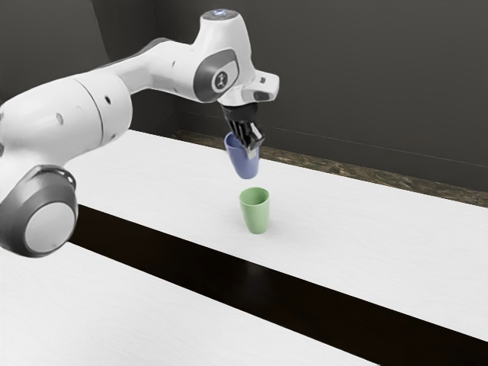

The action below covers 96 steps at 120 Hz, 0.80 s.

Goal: Place the left cup onto the right cup

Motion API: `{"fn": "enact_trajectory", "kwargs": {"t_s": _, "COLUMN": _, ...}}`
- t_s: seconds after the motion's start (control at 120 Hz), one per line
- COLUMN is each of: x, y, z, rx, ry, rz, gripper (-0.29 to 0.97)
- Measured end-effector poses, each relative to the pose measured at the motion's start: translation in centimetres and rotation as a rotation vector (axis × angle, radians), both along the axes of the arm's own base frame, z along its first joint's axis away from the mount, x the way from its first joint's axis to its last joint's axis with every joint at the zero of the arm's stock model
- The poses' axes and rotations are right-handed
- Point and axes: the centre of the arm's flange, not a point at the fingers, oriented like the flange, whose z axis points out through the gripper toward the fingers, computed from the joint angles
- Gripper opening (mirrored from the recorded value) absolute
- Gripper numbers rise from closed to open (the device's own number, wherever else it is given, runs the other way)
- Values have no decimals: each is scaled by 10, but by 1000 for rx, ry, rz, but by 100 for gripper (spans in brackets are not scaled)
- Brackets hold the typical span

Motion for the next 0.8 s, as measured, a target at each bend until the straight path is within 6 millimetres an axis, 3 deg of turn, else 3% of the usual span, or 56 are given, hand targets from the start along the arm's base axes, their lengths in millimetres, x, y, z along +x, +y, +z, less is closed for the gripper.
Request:
{"fn": "enact_trajectory", "kwargs": {"t_s": 0.392, "x": 4, "y": -3, "z": -40, "rx": -17, "ry": 52, "rz": 23, "gripper": -11}}
{"fn": "enact_trajectory", "kwargs": {"t_s": 0.8, "x": 7, "y": -16, "z": -46, "rx": -22, "ry": 28, "rz": 16, "gripper": -11}}
